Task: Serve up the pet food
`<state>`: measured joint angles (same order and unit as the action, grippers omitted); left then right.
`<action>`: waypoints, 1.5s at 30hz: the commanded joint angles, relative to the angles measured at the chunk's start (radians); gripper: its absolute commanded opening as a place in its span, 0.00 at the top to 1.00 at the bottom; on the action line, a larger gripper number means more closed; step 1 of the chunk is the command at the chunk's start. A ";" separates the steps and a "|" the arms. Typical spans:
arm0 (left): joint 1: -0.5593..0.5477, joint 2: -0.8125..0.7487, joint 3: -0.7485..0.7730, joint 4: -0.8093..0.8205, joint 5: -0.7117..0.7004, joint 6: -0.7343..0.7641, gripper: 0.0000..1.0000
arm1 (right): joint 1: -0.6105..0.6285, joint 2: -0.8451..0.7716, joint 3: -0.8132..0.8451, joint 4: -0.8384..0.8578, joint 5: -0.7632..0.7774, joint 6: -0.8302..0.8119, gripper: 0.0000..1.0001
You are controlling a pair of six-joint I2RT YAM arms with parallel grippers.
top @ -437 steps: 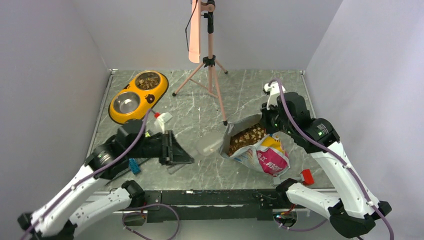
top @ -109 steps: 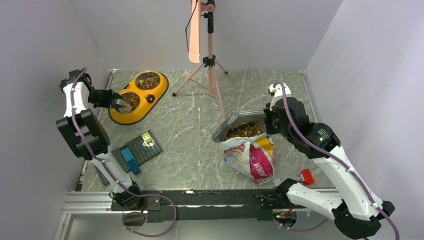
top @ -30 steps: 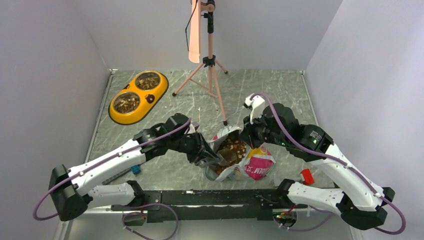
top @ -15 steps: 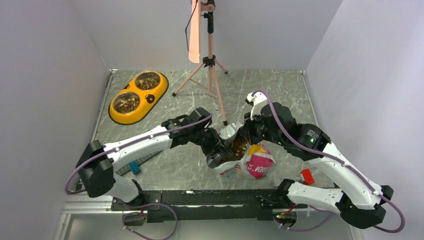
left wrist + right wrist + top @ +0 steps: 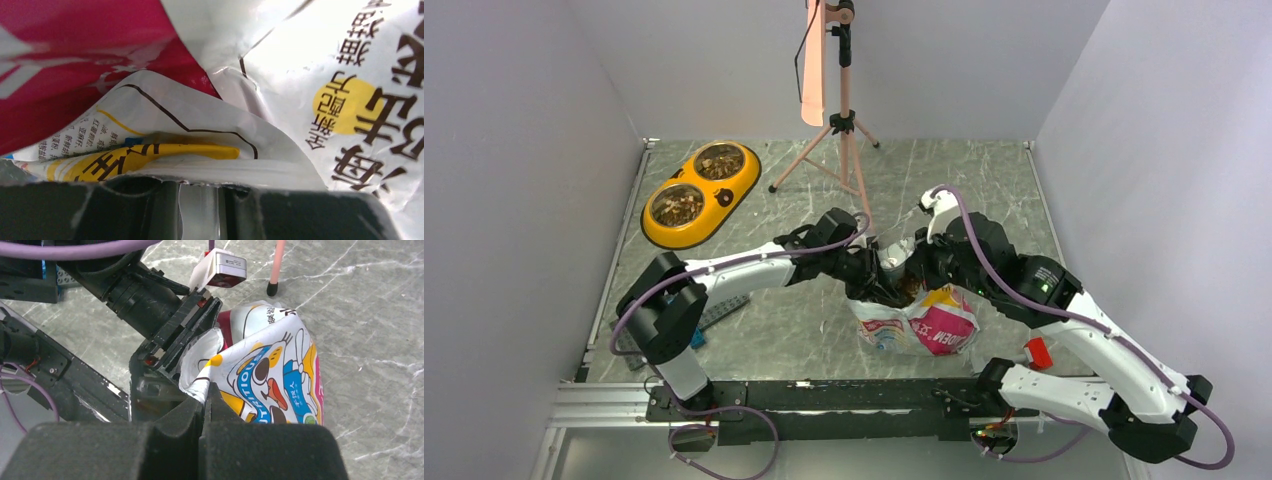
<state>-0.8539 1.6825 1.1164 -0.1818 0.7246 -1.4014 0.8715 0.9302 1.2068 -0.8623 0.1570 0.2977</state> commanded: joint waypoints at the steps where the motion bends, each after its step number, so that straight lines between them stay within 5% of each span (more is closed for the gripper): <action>1: 0.009 -0.027 -0.084 0.325 -0.041 0.148 1.00 | 0.006 -0.078 -0.011 0.103 0.044 -0.001 1.00; 14: 0.067 -0.353 -0.298 0.441 0.026 0.084 1.00 | 0.004 -0.104 -0.006 0.108 0.278 -0.066 1.00; 22: 0.069 -0.507 -0.290 0.269 -0.010 0.151 1.00 | 0.004 -0.128 -0.023 0.131 0.311 -0.071 1.00; 33: 0.069 -0.618 -0.289 0.184 -0.011 0.167 1.00 | 0.003 -0.137 -0.015 0.116 0.323 -0.063 1.00; 41: 0.101 -0.682 -0.349 0.207 0.081 0.390 1.00 | 0.003 -0.137 -0.018 0.117 0.326 -0.060 1.00; 45: 0.160 -0.688 -0.410 0.314 0.142 0.377 1.00 | 0.003 -0.131 -0.002 0.106 0.319 -0.061 1.00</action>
<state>-0.7338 1.0092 0.7441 0.0078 0.8021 -1.1015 0.8742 0.8307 1.1660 -0.8284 0.4149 0.2539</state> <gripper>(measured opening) 0.292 0.009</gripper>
